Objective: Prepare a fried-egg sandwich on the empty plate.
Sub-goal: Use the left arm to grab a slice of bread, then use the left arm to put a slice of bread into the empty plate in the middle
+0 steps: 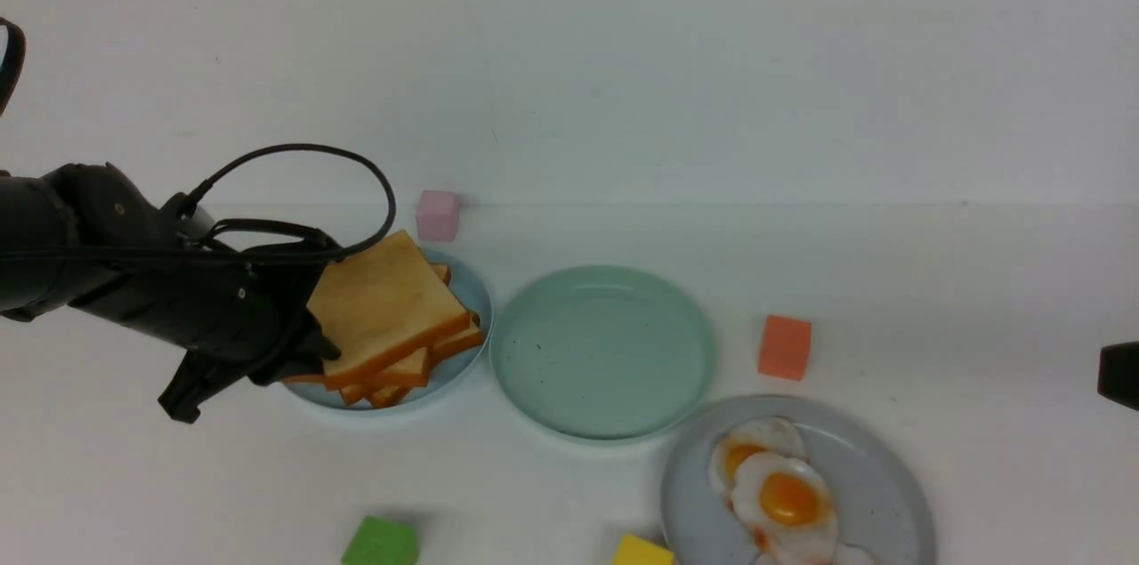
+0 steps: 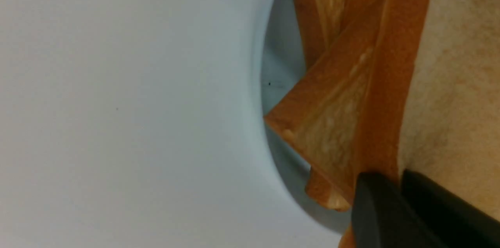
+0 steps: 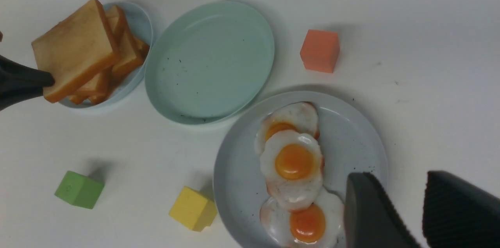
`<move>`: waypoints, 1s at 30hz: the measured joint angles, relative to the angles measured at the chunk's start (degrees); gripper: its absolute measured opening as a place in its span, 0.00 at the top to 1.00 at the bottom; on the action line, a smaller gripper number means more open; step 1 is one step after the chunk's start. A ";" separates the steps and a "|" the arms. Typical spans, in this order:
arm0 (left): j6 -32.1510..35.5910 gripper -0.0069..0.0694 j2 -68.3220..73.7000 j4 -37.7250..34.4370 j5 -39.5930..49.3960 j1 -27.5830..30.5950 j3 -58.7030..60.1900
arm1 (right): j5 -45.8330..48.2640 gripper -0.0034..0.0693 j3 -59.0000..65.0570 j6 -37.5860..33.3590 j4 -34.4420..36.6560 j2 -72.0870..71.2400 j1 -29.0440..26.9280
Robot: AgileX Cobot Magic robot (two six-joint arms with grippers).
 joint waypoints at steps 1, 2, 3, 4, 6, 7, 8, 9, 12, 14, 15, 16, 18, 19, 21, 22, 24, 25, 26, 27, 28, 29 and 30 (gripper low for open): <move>0.05 0.90 0.00 0.00 0.07 0.00 0.00 | 0.00 0.63 0.00 0.00 0.05 0.00 0.00; 0.13 0.90 0.00 0.00 0.07 0.00 0.00 | 0.00 0.63 0.00 0.00 0.05 0.00 0.00; 0.64 0.90 0.00 0.00 0.07 0.00 -0.04 | 0.00 0.63 0.00 0.00 0.05 0.00 0.00; 1.14 0.90 -0.06 0.00 0.07 0.00 -0.04 | 0.00 0.63 0.00 0.00 0.05 0.00 0.00; 2.70 0.90 -0.57 0.00 0.14 0.00 -0.04 | 0.07 0.63 0.00 0.00 0.05 0.00 0.00; 2.97 0.90 -0.64 0.00 0.14 0.00 -0.04 | 0.07 0.63 0.00 0.00 0.05 0.00 0.00; 4.83 0.90 -1.20 0.00 0.24 0.00 -0.04 | 0.20 0.63 0.00 0.00 0.05 0.00 0.00; 6.61 0.90 -1.70 0.00 0.24 0.00 -0.04 | 0.22 0.63 0.00 0.00 0.01 0.00 0.00; 12.35 0.90 -2.97 -1.14 0.30 0.00 -0.04 | 0.22 0.63 0.00 0.00 -0.19 0.00 0.00; 16.38 0.90 -3.64 -2.93 0.37 0.00 -0.04 | 0.22 0.63 0.00 0.00 -0.19 0.00 0.00; 19.09 0.90 -4.10 -4.51 0.45 0.00 -0.04 | 0.22 0.63 0.00 0.00 -0.19 0.00 0.00; 21.53 0.90 -4.32 -5.52 0.60 -0.08 -0.04 | 0.22 0.63 0.00 0.00 -0.19 0.00 0.00; 26.37 0.90 -4.78 -9.01 0.90 -0.49 -0.04 | 0.22 0.63 0.00 0.00 -0.19 0.00 0.00; 30.18 0.90 -5.01 -11.12 1.22 -0.93 -0.04 | 0.27 0.63 0.00 0.00 -0.14 0.00 0.00; 40.93 0.90 -5.03 -19.39 3.10 -3.46 -0.76 | 0.47 0.63 0.00 0.00 0.06 0.00 0.00; 40.93 0.90 -5.03 -20.09 3.10 -3.72 -0.85 | 0.47 0.63 0.00 0.00 0.06 0.00 0.00; 50.61 0.90 -3.80 -28.58 6.04 -7.19 -2.80 | 0.87 0.63 0.00 0.00 0.04 0.00 0.00; 52.70 0.90 -2.88 -30.72 6.79 -8.17 -3.67 | 1.12 0.63 0.00 0.00 0.04 0.00 0.00; 54.60 0.90 -1.75 -32.94 7.45 -9.22 -4.94 | 1.67 0.63 0.00 0.00 0.04 0.00 0.00; 56.00 0.90 -0.43 -34.53 7.75 -10.04 -6.35 | 2.36 0.63 0.00 0.00 0.04 0.00 0.00; 56.77 0.90 1.31 -35.69 8.09 -10.66 -8.13 | 3.37 0.63 0.00 0.00 0.04 0.00 0.00; 56.77 0.90 1.61 -35.82 8.09 -10.66 -8.42 | 3.37 0.63 0.00 0.00 0.04 0.00 0.00; 57.06 0.90 3.49 -36.43 8.36 -10.79 -10.14 | 4.32 0.63 0.00 0.00 -0.01 0.00 0.00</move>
